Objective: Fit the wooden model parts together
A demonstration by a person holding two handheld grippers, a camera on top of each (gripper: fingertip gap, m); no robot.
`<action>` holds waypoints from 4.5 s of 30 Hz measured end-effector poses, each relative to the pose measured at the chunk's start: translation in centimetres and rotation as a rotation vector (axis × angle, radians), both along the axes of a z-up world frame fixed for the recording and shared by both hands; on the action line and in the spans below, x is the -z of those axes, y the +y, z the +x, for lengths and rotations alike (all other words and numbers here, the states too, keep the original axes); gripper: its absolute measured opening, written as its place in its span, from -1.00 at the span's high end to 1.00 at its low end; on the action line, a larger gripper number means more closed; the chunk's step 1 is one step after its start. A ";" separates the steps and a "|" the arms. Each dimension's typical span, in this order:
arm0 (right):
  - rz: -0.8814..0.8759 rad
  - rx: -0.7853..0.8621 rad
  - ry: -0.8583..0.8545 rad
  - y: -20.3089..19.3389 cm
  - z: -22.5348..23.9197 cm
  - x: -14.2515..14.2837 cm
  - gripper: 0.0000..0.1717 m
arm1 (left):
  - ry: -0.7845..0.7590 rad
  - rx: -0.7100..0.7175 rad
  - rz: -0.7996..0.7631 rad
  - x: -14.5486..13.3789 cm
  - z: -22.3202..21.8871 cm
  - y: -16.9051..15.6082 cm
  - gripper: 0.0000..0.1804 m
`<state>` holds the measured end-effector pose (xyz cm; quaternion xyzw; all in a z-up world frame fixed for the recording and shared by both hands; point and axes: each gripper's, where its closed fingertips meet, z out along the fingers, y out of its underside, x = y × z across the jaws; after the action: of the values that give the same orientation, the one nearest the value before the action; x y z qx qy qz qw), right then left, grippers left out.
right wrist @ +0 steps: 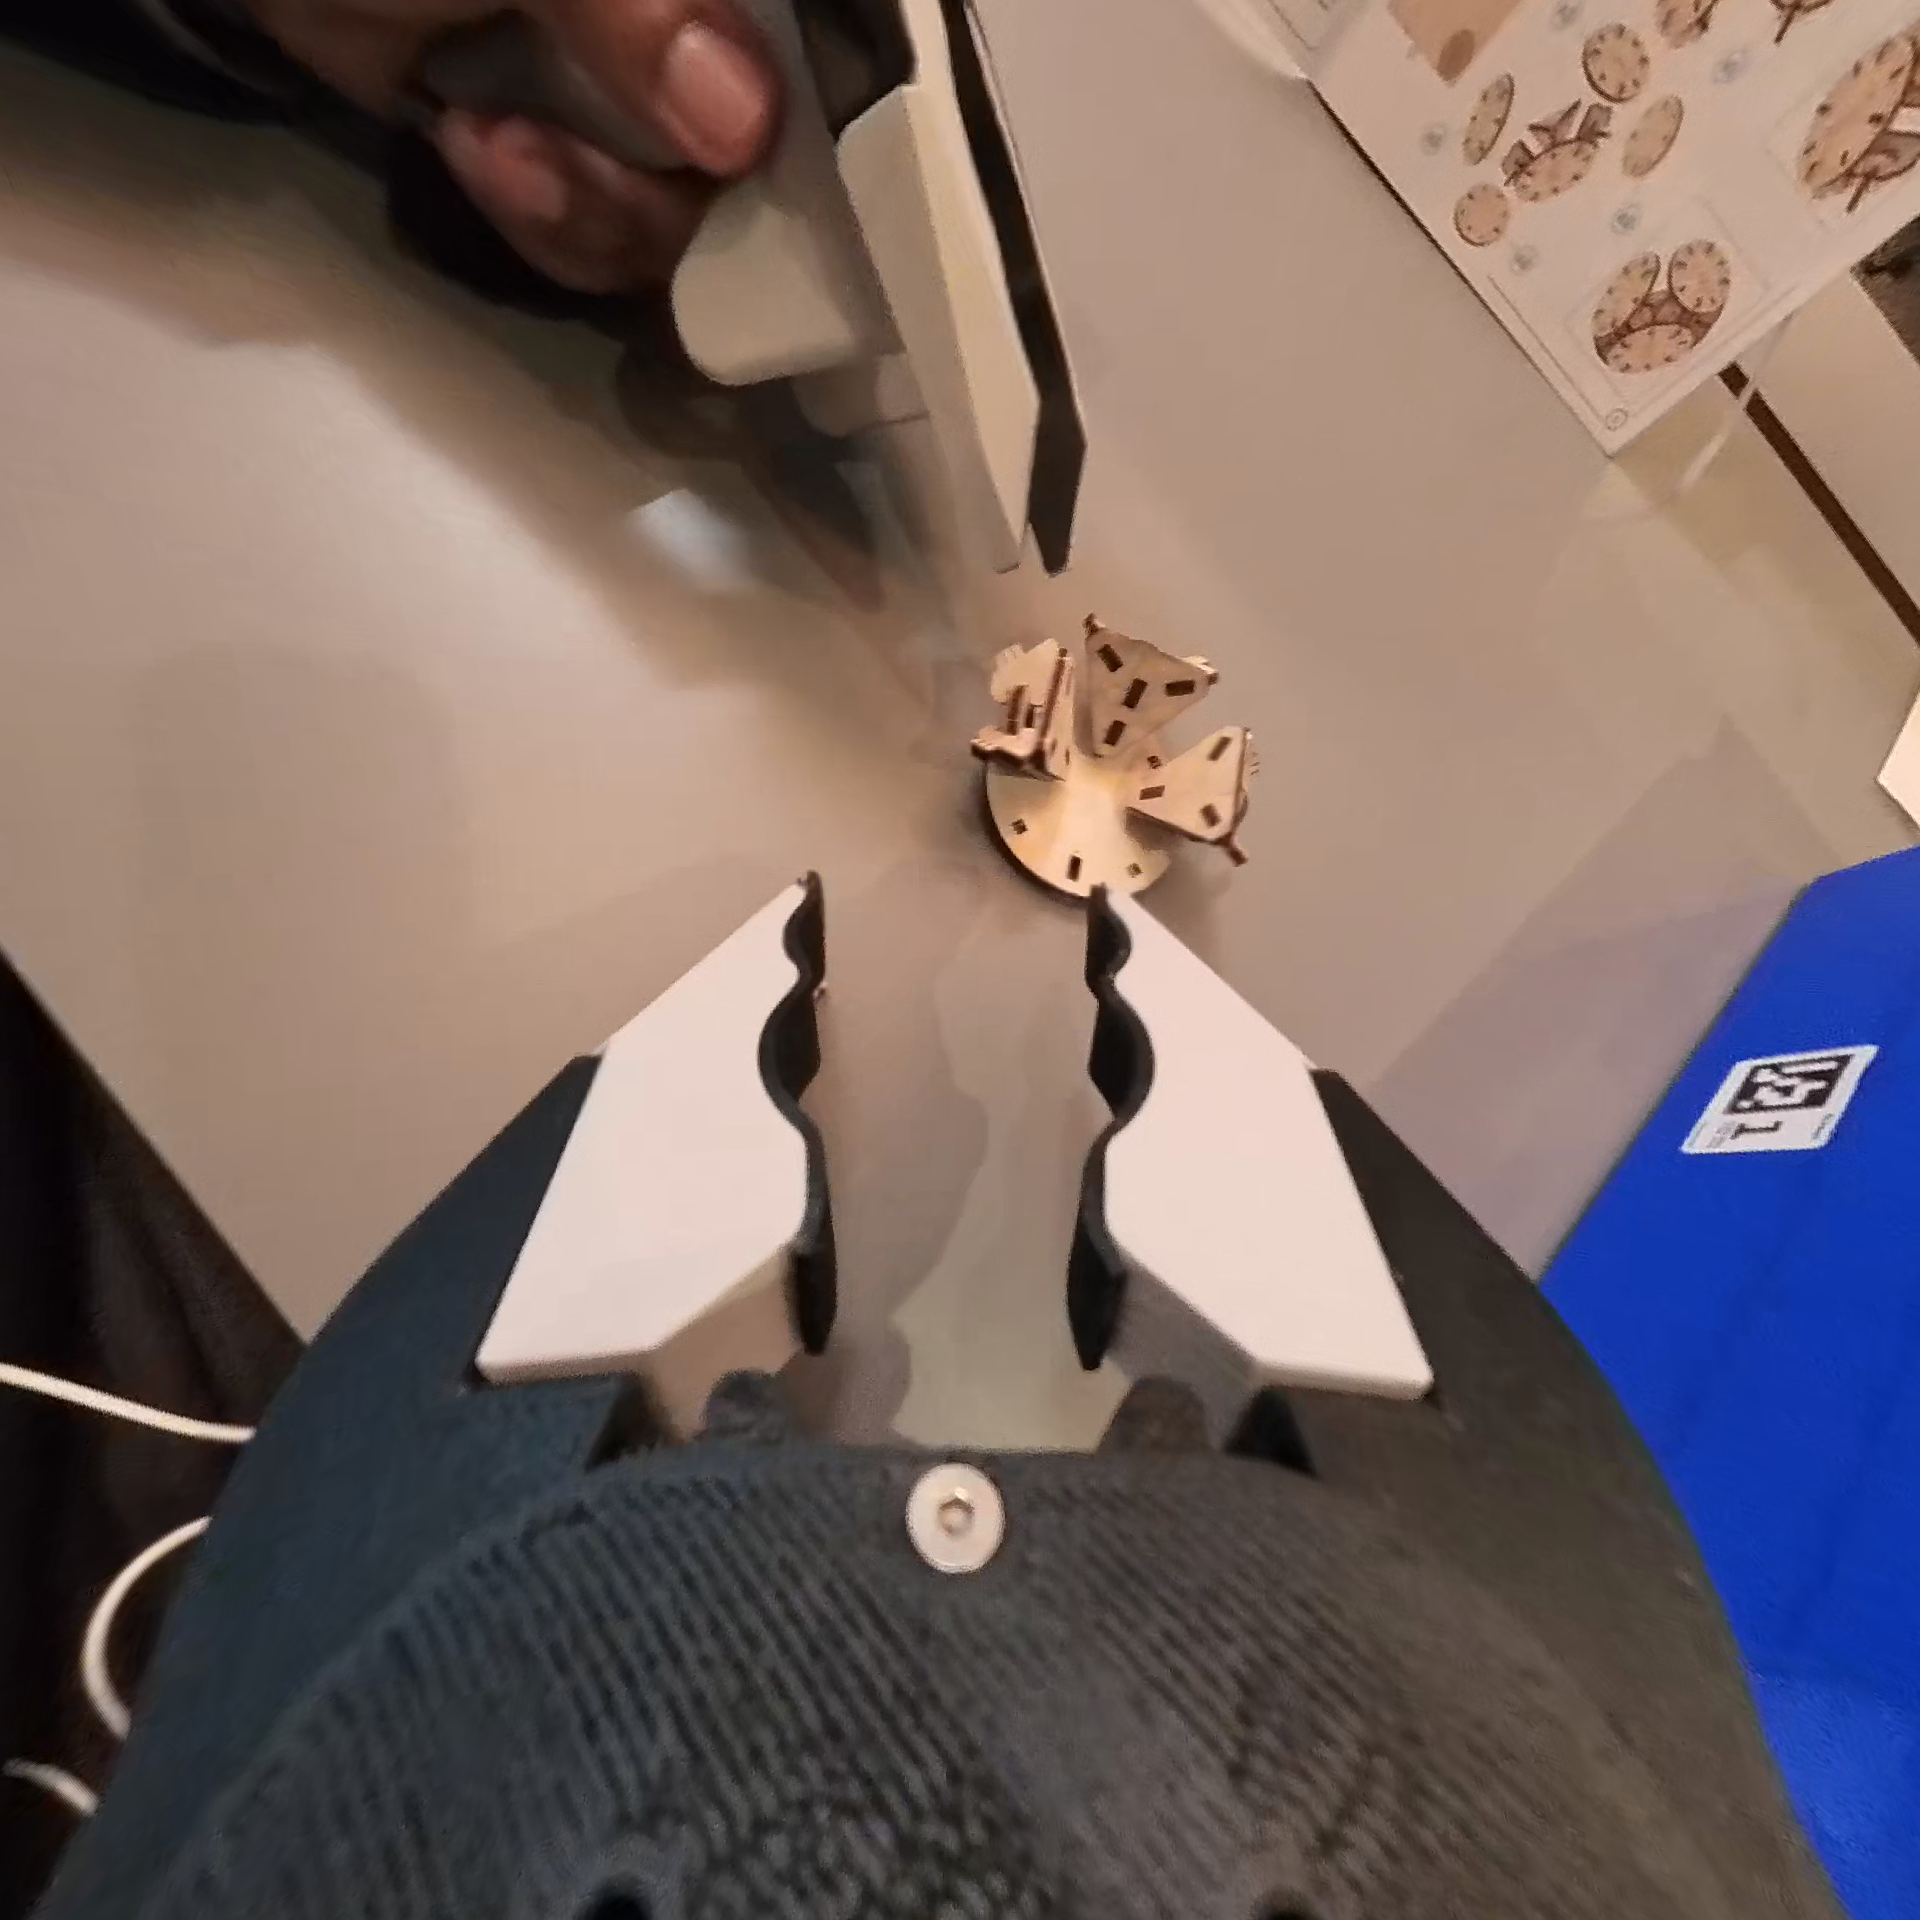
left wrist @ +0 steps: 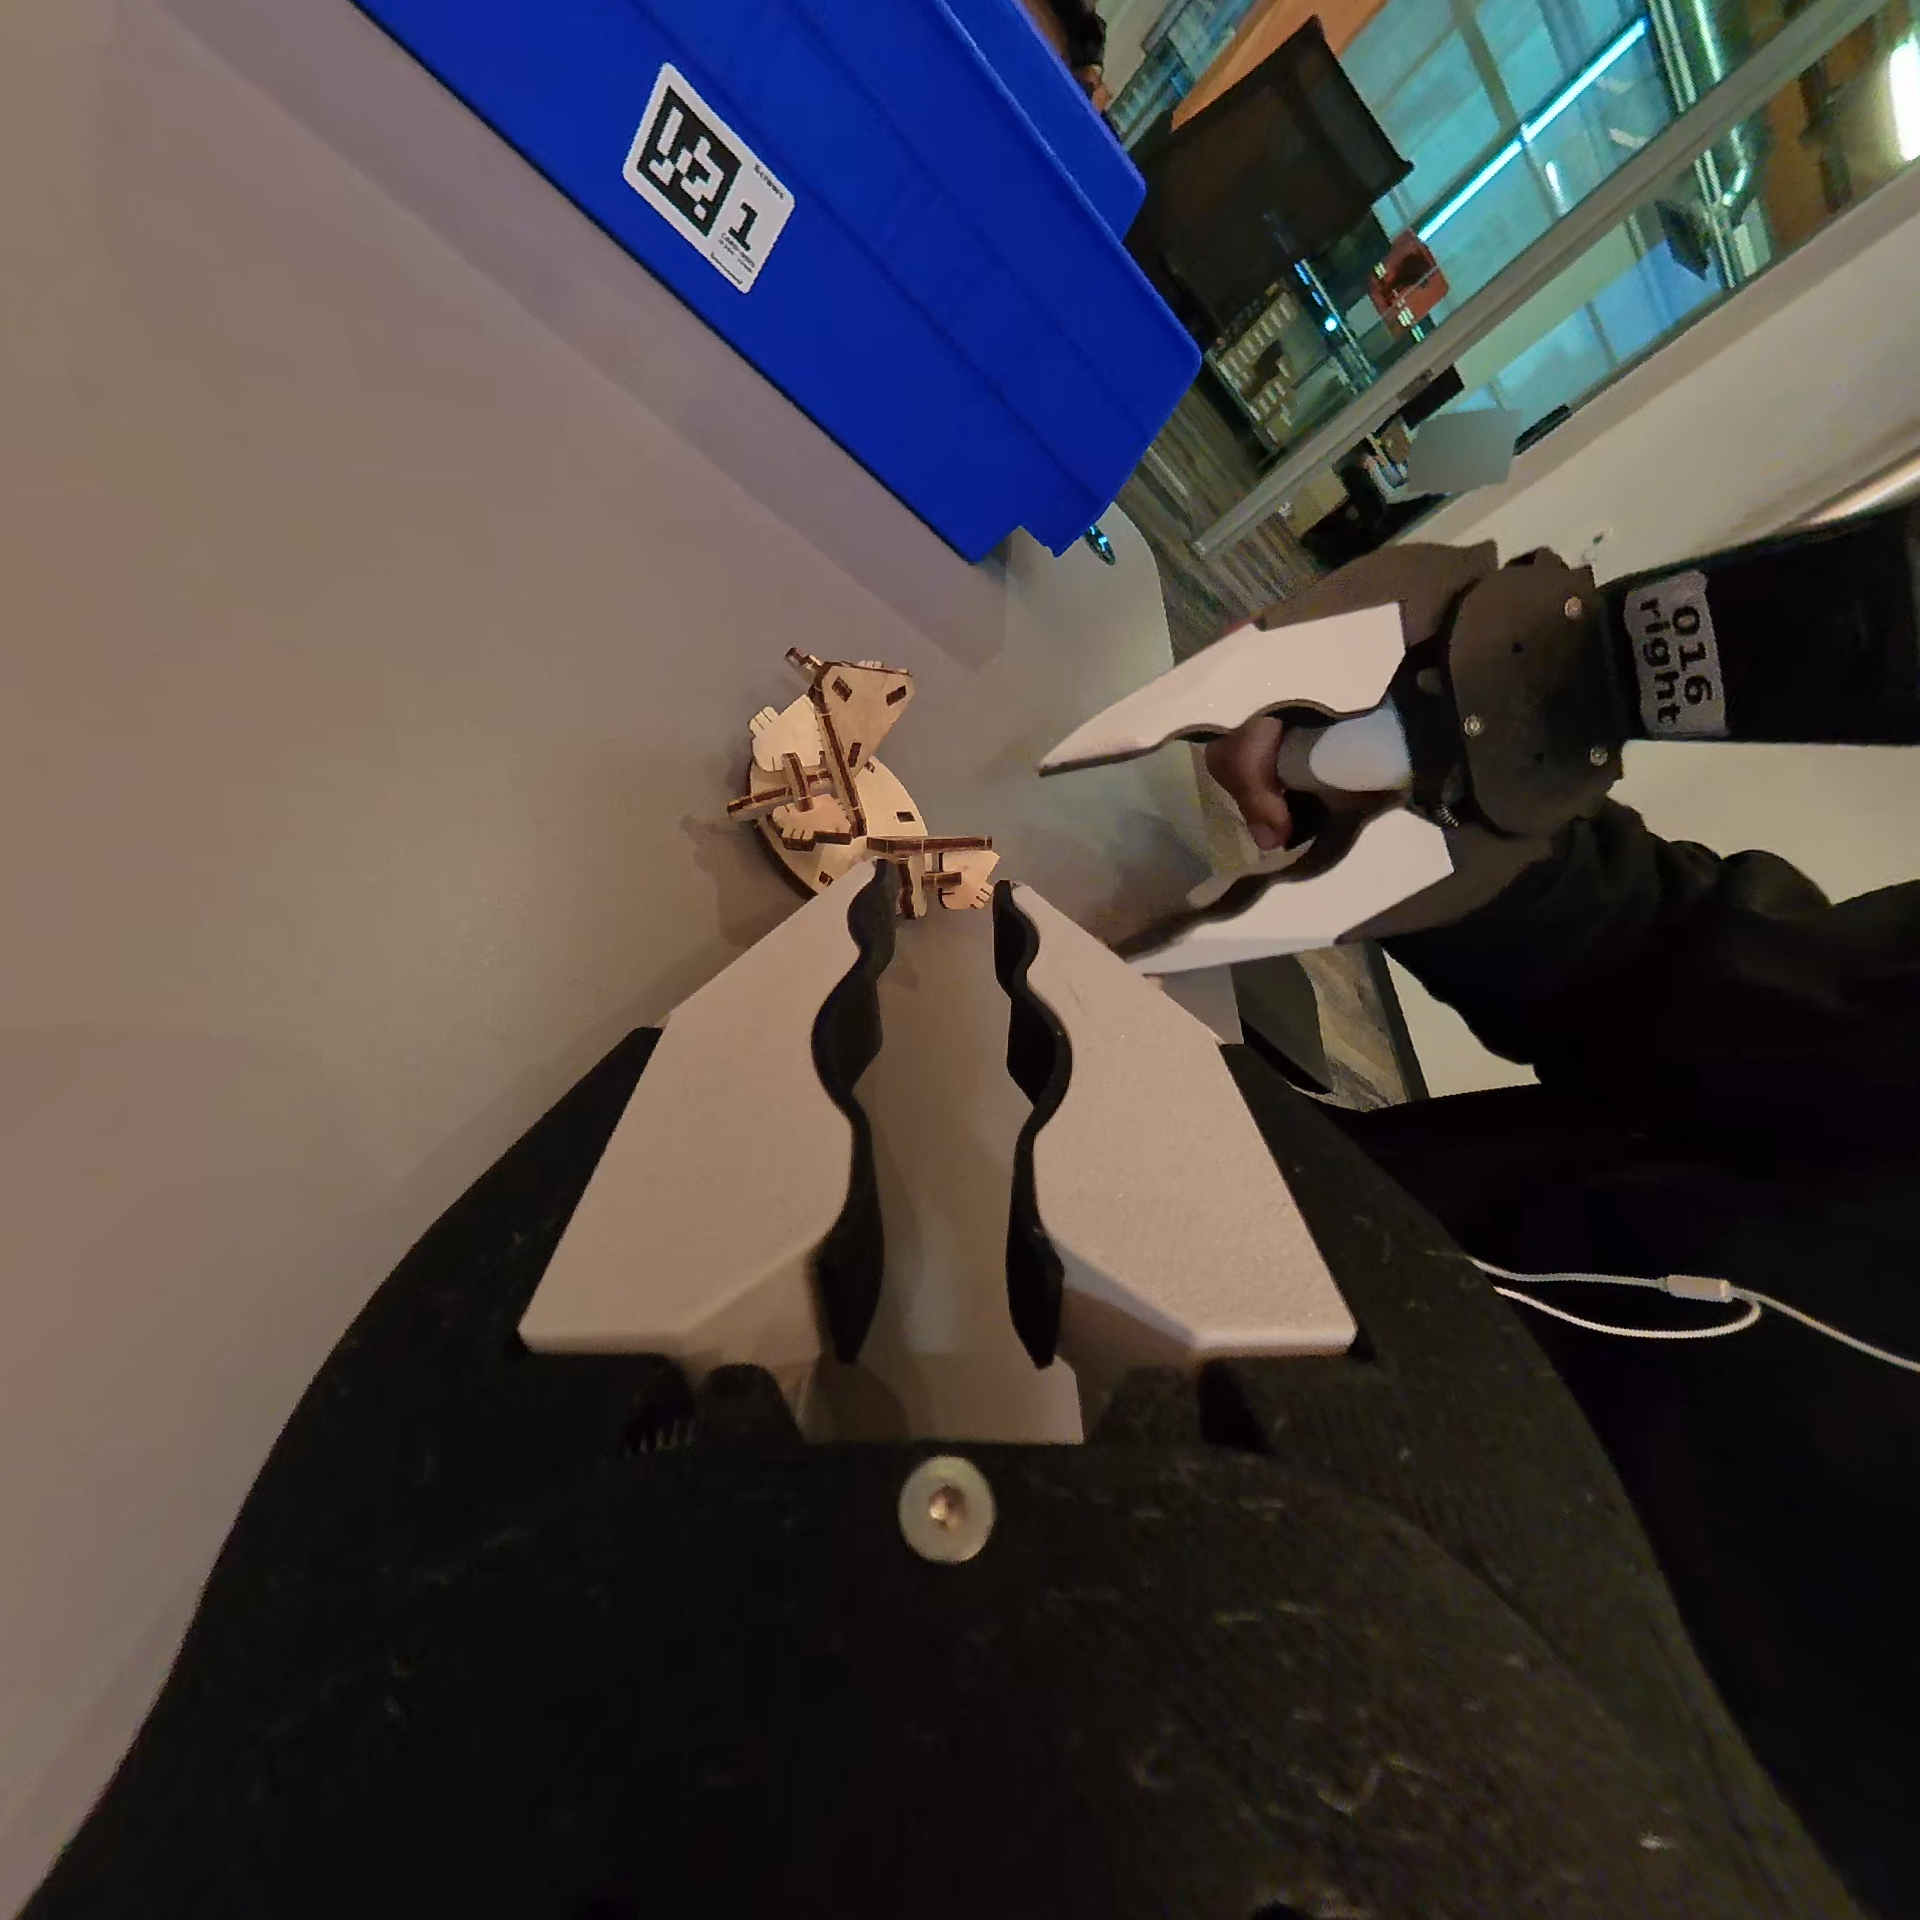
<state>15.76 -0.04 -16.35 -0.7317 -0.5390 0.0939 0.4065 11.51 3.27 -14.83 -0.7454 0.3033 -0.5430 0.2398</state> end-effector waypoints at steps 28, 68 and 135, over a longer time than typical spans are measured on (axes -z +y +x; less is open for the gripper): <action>0.028 -0.039 0.298 -0.1 0.4 -1.5 0.75 | 0.031 -0.106 0.342 -2.3 -0.8 1.5 0.16; -0.024 -0.231 1.005 -1.9 -0.6 -10.3 0.75 | 0.394 -0.167 0.381 2.1 -9.6 -5.5 0.23; -0.902 -0.550 1.225 -5.0 -10.4 -10.5 0.76 | -0.178 -0.163 0.565 -6.9 -9.5 -9.3 0.95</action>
<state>5.37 -5.08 -5.83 -0.4853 -0.2916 0.7830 0.2577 2.00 -5.98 -7.97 -0.6206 0.3593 -0.4795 0.5058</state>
